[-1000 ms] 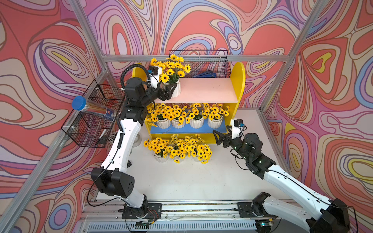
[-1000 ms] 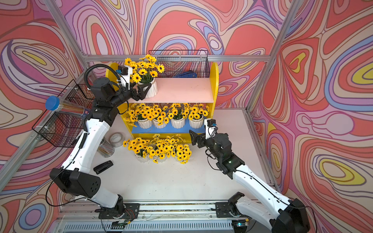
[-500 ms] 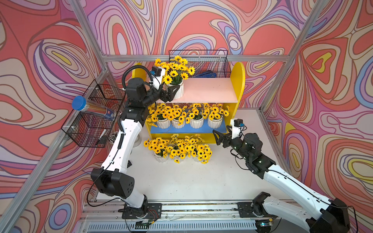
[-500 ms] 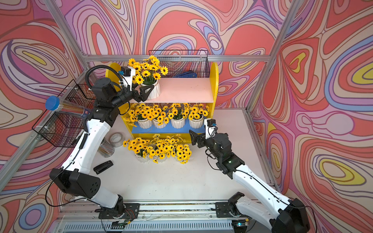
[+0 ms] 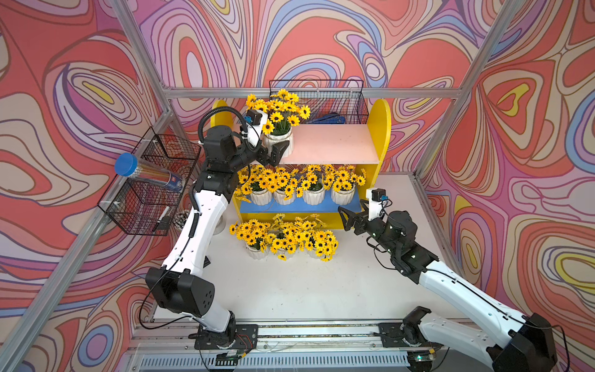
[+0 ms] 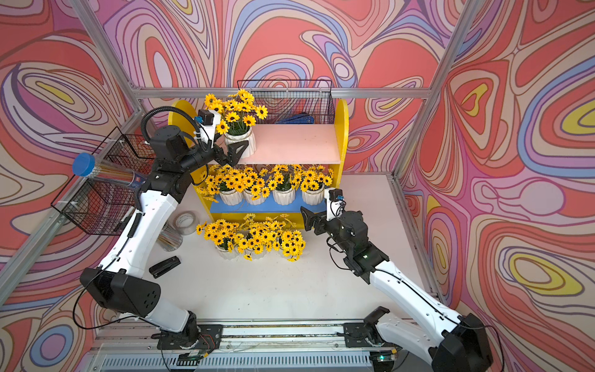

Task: Take the sunflower pots off the shelves
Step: Pick up the sunflower pot from the shelf.

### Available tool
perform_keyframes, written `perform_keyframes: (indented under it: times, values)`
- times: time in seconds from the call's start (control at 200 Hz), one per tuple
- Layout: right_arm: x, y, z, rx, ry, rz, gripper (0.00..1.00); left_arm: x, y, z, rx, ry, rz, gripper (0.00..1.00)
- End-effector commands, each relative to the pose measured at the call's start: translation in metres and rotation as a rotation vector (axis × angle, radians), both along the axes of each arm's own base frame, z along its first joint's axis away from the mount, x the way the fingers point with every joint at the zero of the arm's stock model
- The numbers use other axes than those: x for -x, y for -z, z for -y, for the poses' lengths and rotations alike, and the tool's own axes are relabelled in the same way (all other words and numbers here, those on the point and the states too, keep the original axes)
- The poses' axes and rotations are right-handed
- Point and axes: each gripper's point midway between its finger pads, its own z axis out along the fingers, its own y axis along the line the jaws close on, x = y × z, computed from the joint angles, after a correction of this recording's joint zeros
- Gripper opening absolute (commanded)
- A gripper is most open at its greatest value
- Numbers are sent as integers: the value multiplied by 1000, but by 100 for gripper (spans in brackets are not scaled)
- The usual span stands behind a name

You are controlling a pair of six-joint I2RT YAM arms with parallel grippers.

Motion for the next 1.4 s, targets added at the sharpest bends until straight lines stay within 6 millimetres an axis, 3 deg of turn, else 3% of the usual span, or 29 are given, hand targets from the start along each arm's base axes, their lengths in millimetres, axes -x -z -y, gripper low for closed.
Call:
perform_keyframes:
  times: [0.0, 0.771, 0.966, 1.052, 1.207, 1.397]
  values:
    - [-3, -10, -2, -9, -7, 21, 98, -4, 0, 3, -6, -1, -13, 100]
    - [1, -7, -2, 4, -20, 18, 98, -20, -3, 17, 32, 70, -98, 100]
    - [1, -8, 0, 10, -13, 23, 98, -27, 8, 17, 31, 61, -119, 99]
    - [0, -7, 0, 13, -9, 22, 98, -27, 7, 17, 43, 65, -112, 93]
    - [1, -8, 0, 12, -9, 25, 98, -26, 7, 19, 47, 79, -113, 74]
    - [2, -10, 2, 12, -6, 30, 97, -23, 7, 20, 45, 91, -118, 32]
